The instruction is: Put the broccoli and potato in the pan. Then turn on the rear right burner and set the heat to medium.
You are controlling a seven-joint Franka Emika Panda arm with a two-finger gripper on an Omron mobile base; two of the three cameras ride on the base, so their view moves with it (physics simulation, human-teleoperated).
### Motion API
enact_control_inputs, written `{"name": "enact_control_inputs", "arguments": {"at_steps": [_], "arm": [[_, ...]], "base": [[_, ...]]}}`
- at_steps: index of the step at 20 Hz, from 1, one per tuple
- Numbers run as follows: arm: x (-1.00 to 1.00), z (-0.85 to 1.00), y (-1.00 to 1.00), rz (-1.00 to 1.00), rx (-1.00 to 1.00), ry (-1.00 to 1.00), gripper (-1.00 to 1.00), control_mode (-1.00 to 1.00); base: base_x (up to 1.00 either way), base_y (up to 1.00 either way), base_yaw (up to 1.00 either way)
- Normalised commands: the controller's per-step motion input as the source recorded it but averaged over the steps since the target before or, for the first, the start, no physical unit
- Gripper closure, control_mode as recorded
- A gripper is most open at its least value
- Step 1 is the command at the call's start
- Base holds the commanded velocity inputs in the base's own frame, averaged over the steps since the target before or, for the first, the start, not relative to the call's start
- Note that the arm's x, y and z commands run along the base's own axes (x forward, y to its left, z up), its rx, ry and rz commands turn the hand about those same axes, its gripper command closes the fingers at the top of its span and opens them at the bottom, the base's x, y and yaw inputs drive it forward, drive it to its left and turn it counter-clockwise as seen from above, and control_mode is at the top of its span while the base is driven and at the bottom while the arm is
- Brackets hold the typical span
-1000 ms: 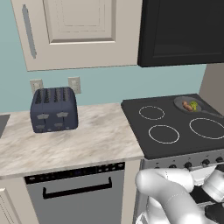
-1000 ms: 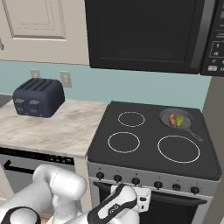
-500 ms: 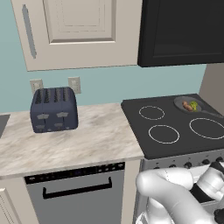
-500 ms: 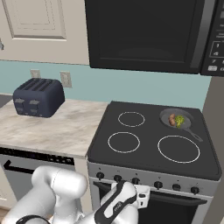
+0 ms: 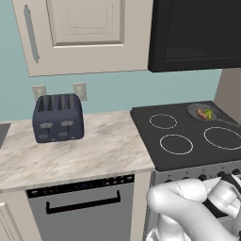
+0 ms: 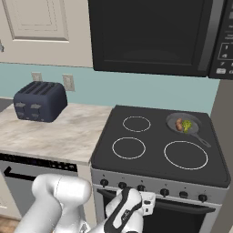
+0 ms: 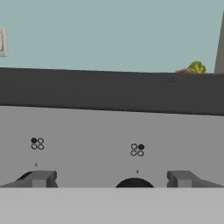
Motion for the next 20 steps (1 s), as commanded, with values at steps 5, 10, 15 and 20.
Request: {"name": "enact_control_inputs", "arguments": {"at_steps": [5,10,15,20], "arm": [[0.06,-0.16,-0.1,-0.02,-0.01,0.0,-1.0,-1.0],[0.0,-0.25,-0.15,-0.02,0.0,-0.01,-1.0,-1.0],[0.0,-0.16,-0.11,-0.01,0.0,-0.03,-1.0,-1.0],[0.06,-0.02,0.0,0.0,0.0,0.0,-1.0,-1.0]], "base": [[0.0,0.0,0.0],[0.0,0.0,0.0],[0.0,0.0,0.0],[0.0,0.0,0.0]]}}
